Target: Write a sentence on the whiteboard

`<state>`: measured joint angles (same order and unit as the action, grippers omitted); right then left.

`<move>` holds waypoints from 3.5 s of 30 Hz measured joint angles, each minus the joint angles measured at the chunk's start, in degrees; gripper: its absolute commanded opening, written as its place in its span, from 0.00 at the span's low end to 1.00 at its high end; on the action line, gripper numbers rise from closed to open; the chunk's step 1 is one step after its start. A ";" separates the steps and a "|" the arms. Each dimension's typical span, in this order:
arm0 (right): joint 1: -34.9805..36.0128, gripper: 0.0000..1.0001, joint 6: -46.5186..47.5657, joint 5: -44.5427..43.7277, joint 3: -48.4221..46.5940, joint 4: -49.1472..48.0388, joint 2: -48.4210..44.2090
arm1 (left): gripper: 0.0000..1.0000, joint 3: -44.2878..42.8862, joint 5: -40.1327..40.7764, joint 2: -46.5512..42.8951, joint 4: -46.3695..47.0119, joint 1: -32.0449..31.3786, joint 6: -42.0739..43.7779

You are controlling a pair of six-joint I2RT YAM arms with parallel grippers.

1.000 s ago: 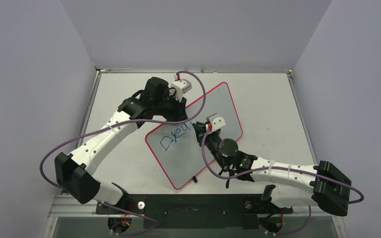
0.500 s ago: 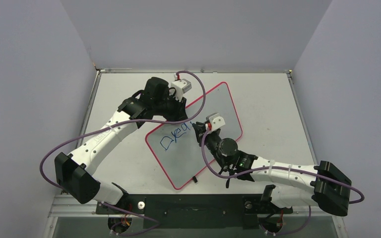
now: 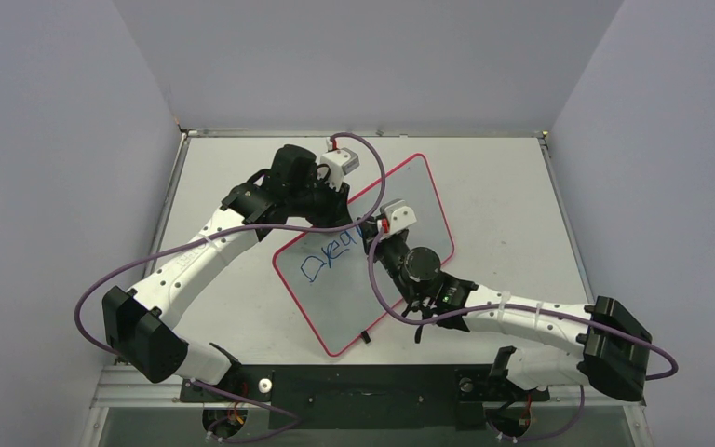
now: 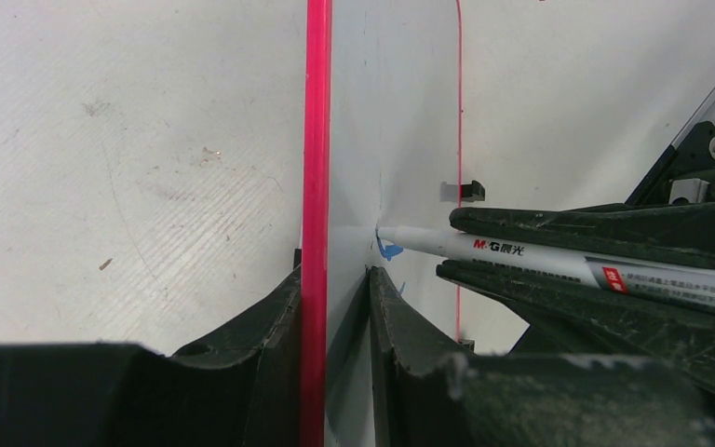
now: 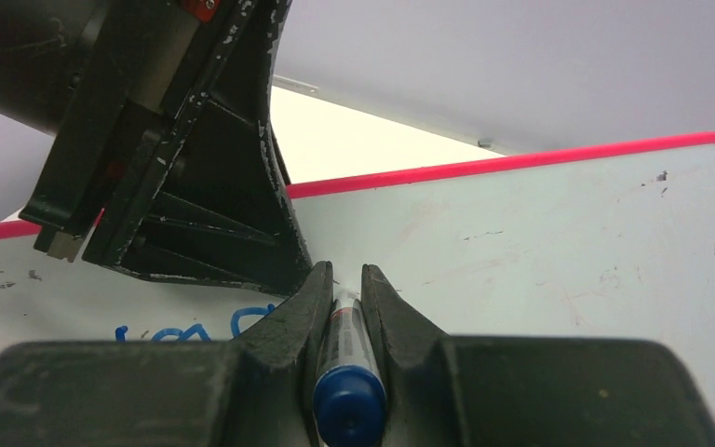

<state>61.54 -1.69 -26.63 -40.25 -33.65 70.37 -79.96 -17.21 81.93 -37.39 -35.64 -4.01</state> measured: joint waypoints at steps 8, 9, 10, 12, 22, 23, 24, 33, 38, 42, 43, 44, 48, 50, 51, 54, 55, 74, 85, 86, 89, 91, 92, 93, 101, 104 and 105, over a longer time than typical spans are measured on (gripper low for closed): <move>-0.81 0.00 0.04 -0.46 -0.04 0.15 0.00 | 0.00 0.00 0.11 0.00 0.02 0.00 -0.07; -0.81 0.00 -0.11 -0.46 0.00 0.20 -0.09 | 0.00 0.00 0.11 0.00 0.02 0.00 -0.07; -0.81 0.00 -0.33 -0.44 0.17 0.22 -0.22 | 0.00 0.00 0.09 0.00 0.02 0.00 -0.09; -0.83 0.00 -0.70 -0.61 1.09 0.35 -0.76 | 0.00 0.00 0.09 -0.04 0.00 -0.02 -0.07; -0.85 0.00 -3.65 -0.63 5.07 0.85 -2.91 | 0.00 0.00 0.31 -0.09 -0.09 0.00 -0.24; -0.87 0.00 -3.76 -0.66 5.09 0.83 -2.91 | 0.00 0.00 0.33 -0.09 -0.11 0.00 -0.26; -0.87 0.00 -3.78 -0.63 5.09 0.83 -2.91 | 0.00 0.00 0.33 -0.09 -0.11 0.00 -0.26; -0.87 0.00 -3.43 -0.63 3.96 2.08 -2.71 | 0.00 0.00 0.33 -0.09 -0.09 0.00 -0.26; -1.18 0.00 -2.78 -0.61 1.31 2.40 -1.42 | 0.00 0.00 0.33 -0.13 -0.11 0.00 -0.26; -1.62 0.00 -2.12 -0.61 -0.28 2.36 -0.35 | 0.00 0.00 0.52 -0.17 -0.11 0.00 -0.28; -1.70 0.00 -1.99 -0.61 -0.55 2.40 -0.15 | 0.00 0.00 0.57 -0.17 -0.11 0.00 -0.28; -1.81 0.00 -1.95 -0.61 -0.79 2.40 0.02 | 0.00 0.00 0.57 -0.17 -0.11 0.07 -0.33; -2.45 0.00 -1.75 -0.59 -1.29 2.43 0.09 | 0.00 0.00 0.55 -0.22 -0.11 0.07 -0.35; -2.99 0.00 -1.62 -0.59 -1.49 2.43 0.09 | 0.00 0.00 0.55 -0.28 -0.11 0.07 -0.33; -3.26 0.00 -1.60 -0.59 -1.53 2.43 0.09 | 0.00 0.00 0.55 -0.28 -0.11 0.07 -0.33; -3.72 0.00 -1.60 -0.57 -1.53 2.47 0.09 | 0.00 0.00 0.55 -0.31 -0.11 0.07 -0.35; -3.76 0.00 -1.64 -0.57 -1.53 2.49 0.09 | 0.00 0.00 0.55 -0.31 -0.11 0.07 -0.35; -3.82 0.00 -6.43 0.74 4.15 6.38 -5.16 | 0.00 0.00 0.50 -0.59 -0.15 -0.17 -0.22; -5.57 0.00 -6.51 1.16 4.15 6.12 -8.13 | 0.00 0.00 0.50 -1.05 -0.17 -0.44 0.17; -6.01 0.00 -6.51 1.22 4.15 5.97 -8.13 | 0.00 0.00 0.50 -1.07 -0.17 -0.44 0.20; -7.85 0.00 -6.67 1.92 4.15 5.01 -8.07 | 0.00 0.00 0.50 -1.16 -0.20 -0.44 0.20; -9.14 0.00 -6.93 2.69 4.04 4.44 -7.89 | 0.00 0.00 0.50 -1.16 -0.20 -0.44 0.20; -9.55 0.00 -7.02 2.97 4.00 4.17 -7.80 | 0.00 0.00 0.50 -1.16 -0.20 -0.44 0.20; -10.05 0.00 -7.19 3.37 3.93 3.93 -7.72 | 0.00 0.00 0.50 -1.16 -0.20 -0.44 0.20; -12.50 0.00 -8.33 6.08 2.21 2.69 -6.75 | 0.00 0.04 0.50 -1.16 -0.15 -0.44 0.20; -12.90 0.00 -8.72 6.82 1.97 2.14 -6.40 | 0.00 0.35 0.50 -1.33 -0.07 -0.44 0.17; -13.05 0.00 -8.83 6.97 1.92 1.99 -6.23 | 0.00 0.37 0.50 -1.36 -0.04 -0.44 0.17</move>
<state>48.49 -10.52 -19.66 -38.33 -31.66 64.14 -79.59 -16.71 80.58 -37.43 -36.07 -3.84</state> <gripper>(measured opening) 0.103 0.201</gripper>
